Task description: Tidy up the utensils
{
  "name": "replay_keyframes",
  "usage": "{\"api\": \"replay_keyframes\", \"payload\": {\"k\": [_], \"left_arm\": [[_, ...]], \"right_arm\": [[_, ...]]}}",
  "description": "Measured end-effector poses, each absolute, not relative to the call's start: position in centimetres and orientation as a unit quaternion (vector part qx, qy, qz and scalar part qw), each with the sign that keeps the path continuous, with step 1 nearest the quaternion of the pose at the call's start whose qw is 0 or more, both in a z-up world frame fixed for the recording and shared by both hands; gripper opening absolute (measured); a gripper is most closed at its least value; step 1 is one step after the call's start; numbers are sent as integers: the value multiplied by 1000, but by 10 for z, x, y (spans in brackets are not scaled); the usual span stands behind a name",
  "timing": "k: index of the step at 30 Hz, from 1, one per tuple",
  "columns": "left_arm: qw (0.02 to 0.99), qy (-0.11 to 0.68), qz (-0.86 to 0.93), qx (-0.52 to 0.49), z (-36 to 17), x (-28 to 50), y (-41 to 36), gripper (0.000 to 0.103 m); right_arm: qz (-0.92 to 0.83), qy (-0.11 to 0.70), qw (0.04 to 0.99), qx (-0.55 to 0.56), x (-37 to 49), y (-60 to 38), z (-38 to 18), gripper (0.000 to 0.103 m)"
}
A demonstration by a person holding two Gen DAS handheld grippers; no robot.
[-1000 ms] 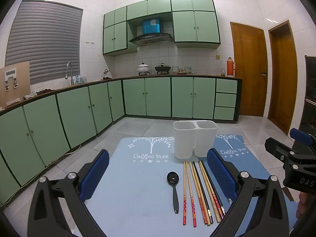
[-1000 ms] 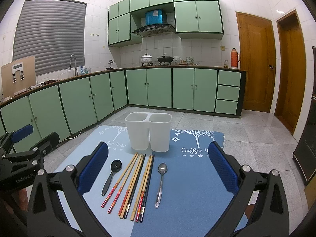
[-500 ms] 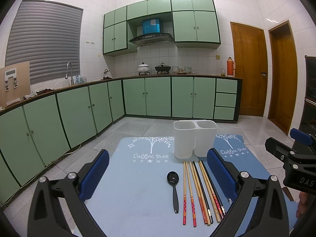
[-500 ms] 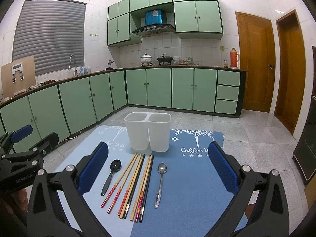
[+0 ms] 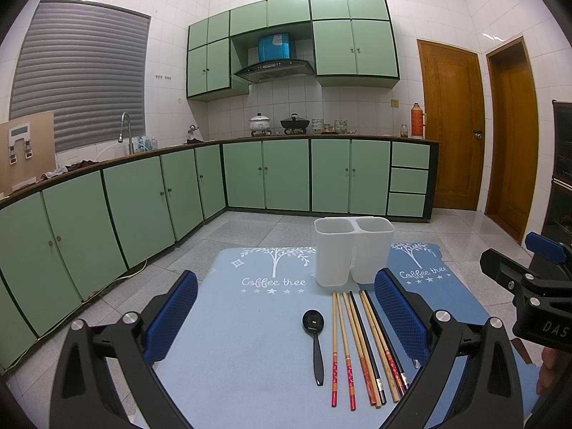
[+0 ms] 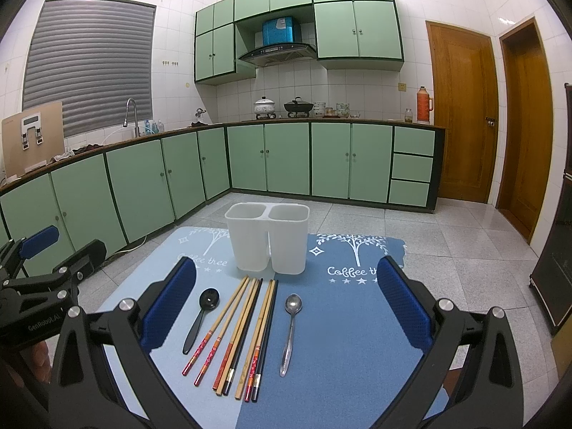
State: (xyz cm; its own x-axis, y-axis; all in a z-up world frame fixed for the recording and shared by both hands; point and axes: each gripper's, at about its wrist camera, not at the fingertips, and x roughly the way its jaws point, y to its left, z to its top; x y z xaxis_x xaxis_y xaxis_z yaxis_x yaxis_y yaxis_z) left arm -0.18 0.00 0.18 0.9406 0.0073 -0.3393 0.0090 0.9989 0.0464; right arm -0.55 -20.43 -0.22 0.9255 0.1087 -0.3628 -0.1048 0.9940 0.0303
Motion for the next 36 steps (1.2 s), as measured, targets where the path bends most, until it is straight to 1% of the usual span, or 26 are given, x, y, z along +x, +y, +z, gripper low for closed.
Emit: {"api": "replay_keyframes", "payload": {"k": [27,33,36], "left_arm": [[985,173,0,24,1,-2,-1,97],[983,181,2,23,-7,4,2,97],[981,193,4,23,-11,11,4,97]], "right_arm": [[54,188,981,5,-2,-205,-5,98],[49,197,979,3,0,-209,-4,98],[36,215,976,-2,9,-212,-10,98]]}}
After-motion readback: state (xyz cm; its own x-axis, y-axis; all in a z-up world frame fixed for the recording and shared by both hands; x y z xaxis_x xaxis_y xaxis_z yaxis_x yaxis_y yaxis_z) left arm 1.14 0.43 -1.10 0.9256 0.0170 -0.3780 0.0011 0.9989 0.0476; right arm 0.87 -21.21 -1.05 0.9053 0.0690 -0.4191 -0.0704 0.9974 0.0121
